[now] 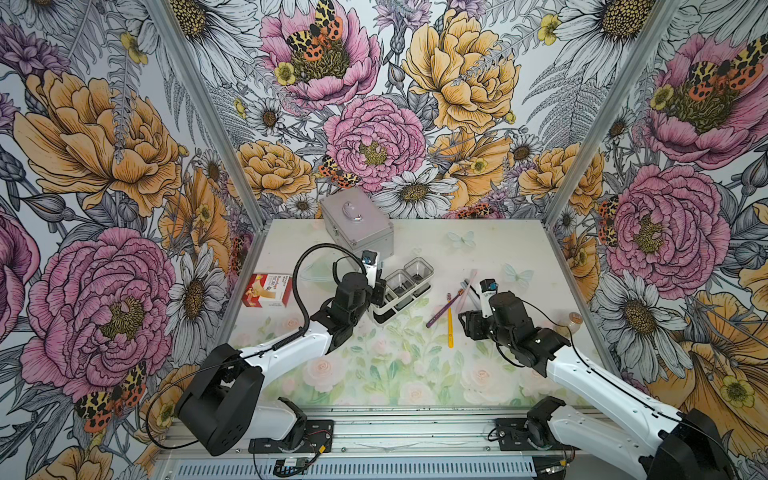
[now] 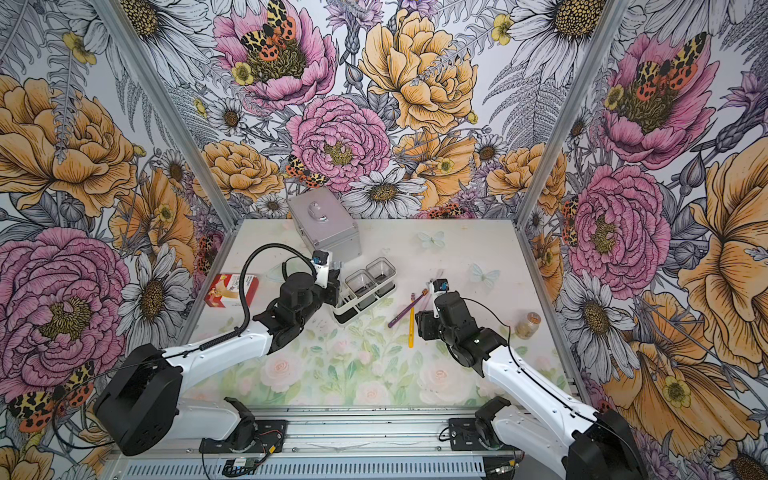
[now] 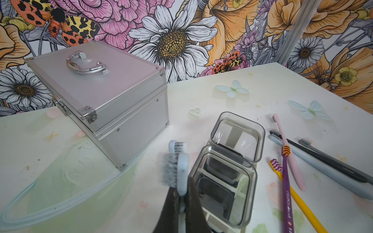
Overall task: Place the toothbrush into the toothbrush holder
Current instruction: Place the toothbrush in the toothbrush holder.
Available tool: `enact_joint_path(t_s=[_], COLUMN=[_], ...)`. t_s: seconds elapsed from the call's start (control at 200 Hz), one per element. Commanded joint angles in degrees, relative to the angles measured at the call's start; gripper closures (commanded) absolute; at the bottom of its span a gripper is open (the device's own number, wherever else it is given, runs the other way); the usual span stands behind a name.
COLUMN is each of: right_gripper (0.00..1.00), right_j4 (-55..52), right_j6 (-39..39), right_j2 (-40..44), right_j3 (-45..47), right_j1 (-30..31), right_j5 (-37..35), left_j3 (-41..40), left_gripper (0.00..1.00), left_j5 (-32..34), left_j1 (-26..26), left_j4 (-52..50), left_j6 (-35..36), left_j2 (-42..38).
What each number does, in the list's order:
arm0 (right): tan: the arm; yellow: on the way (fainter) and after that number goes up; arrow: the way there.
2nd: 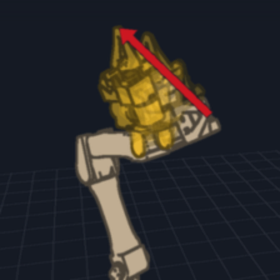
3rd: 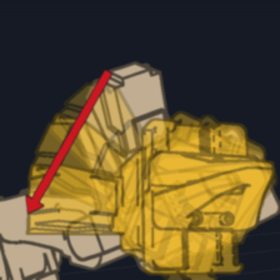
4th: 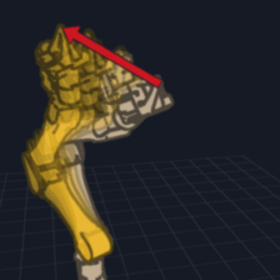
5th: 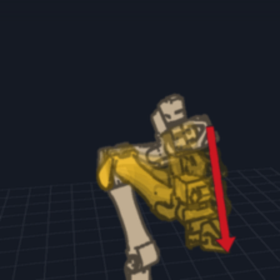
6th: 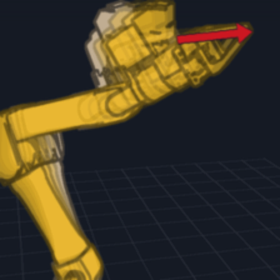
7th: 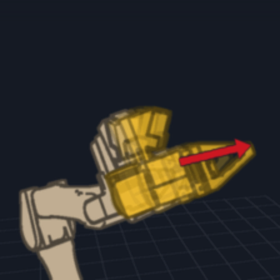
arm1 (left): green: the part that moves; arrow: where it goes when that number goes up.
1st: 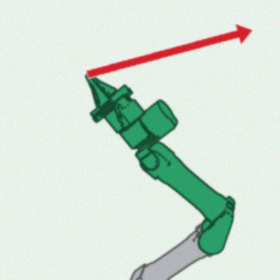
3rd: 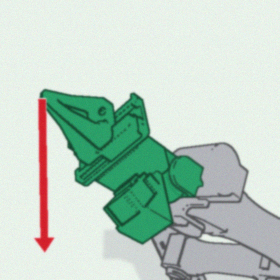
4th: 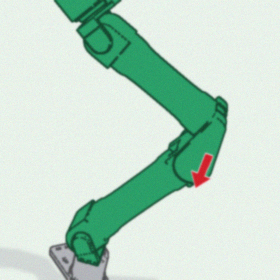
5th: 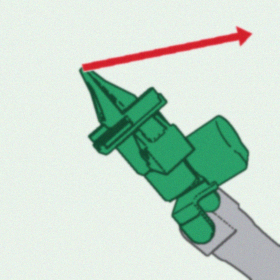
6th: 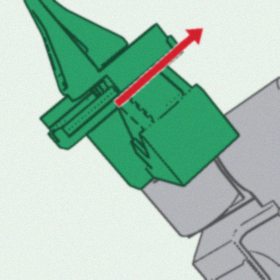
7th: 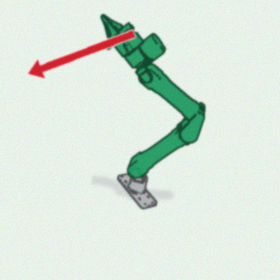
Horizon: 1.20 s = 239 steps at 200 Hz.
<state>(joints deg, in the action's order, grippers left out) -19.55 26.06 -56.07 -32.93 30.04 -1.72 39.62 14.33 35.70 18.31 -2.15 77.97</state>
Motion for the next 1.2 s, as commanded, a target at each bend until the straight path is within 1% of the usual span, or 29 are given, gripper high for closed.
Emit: enact_joint_path(t_s=[0.0, 0.455, 0.63, 0.67, 0.691, 0.711, 0.811, 0.916, 1.031, 1.191], right_gripper=[0.38, 0.38, 0.38, 0.38, 0.38, 0.38, 0.38, 0.38, 0.38, 0.38], right_j4=[0.14, 0.26, 0.21, 0.26, 0.24, 0.21, 0.19, 0.19, 0.21, 0.08], right_j6=[-0.21, -0.57, -0.66, -0.66, -0.70, -0.71, -0.66, -0.62, -0.66, -0.14], right_j2=[0.57, 0.31, 0.57, 0.57, 0.61, 0.69, 0.62, 0.48, 0.11, -0.73], right_j3=[-1.61, -1.47, -1.18, -1.01, -0.93, -0.88, -0.74, -0.68, -0.80, -0.95], right_j1=[-0.32, -0.34, -0.39, -0.41, -0.41, -0.40, -0.42, -0.37, -0.42, -0.56], right_j5=[0.31, 0.24, 0.31, 0.31, 0.31, 0.31, 0.31, 0.25, 0.22, -0.45], left_j3=[-1.02, -1.55, -2.65, -2.87, -2.88, -2.96, -3.22, -4.38, -5.50, -6.45], left_gripper=[1.00, 1.00, 1.00, 0.87, 0.78, 0.73, 0.59, 0.56, 0.47, 0.47], left_j5=[0.34, 0.90, 1.14, 1.10, 0.99, 0.82, 0.27, -0.22, -0.41, 3.07], left_j1=[-0.46, -0.89, -0.96, -0.94, -0.93, -0.95, -0.75, -0.38, 0.41, 2.70], left_j4=[2.66, 4.54, 6.04, 6.21, 6.26, 6.30, 6.61, 8.22, 9.57, 9.86], left_j6=[0.30, 0.66, 0.75, 0.81, 0.83, 0.98, 1.78, 2.19, 3.00, 4.85], left_j2=[0.93, 4.53, 4.25, 4.07, 4.03, 3.95, 3.57, 2.44, 0.36, -3.05])
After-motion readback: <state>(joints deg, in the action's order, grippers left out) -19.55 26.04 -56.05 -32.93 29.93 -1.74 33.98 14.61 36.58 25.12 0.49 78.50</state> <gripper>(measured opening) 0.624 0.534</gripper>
